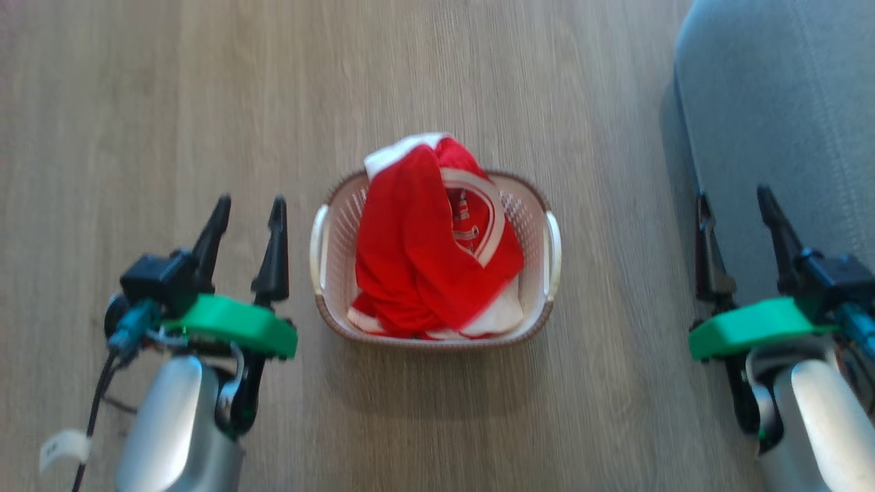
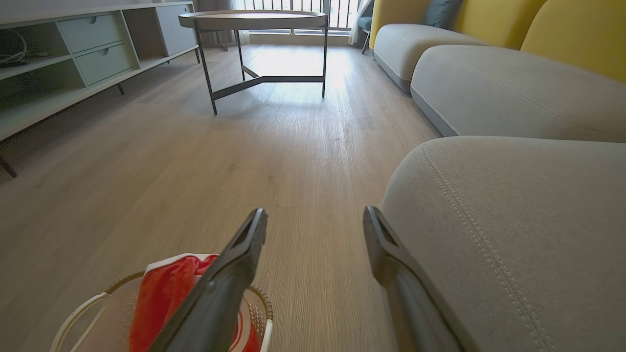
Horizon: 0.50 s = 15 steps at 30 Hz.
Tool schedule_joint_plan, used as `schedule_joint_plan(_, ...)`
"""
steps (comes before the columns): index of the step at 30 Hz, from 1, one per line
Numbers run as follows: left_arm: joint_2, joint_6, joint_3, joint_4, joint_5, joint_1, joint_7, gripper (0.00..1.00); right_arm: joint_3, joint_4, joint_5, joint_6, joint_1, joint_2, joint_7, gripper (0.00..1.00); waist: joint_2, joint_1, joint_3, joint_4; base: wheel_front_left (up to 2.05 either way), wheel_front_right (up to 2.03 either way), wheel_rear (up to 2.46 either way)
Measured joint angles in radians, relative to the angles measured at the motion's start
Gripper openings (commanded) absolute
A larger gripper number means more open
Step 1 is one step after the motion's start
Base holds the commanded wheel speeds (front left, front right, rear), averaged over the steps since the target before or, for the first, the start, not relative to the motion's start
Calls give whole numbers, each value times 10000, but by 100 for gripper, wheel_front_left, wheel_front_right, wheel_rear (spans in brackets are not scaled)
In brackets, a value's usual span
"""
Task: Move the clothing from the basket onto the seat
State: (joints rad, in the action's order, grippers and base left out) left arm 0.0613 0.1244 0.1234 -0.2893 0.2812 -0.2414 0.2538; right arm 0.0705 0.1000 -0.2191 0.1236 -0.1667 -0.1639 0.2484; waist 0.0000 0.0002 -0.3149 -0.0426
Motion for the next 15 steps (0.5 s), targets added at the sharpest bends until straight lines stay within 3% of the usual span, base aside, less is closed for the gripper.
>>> schedule_joint_plan(15, 236, -2, 1281, -1875, -355, -2376, -265, 100, 357, -174, 71, 0, -1211, 368, 2, 100, 0, 1, -2071, -1071, 0, 0, 0)
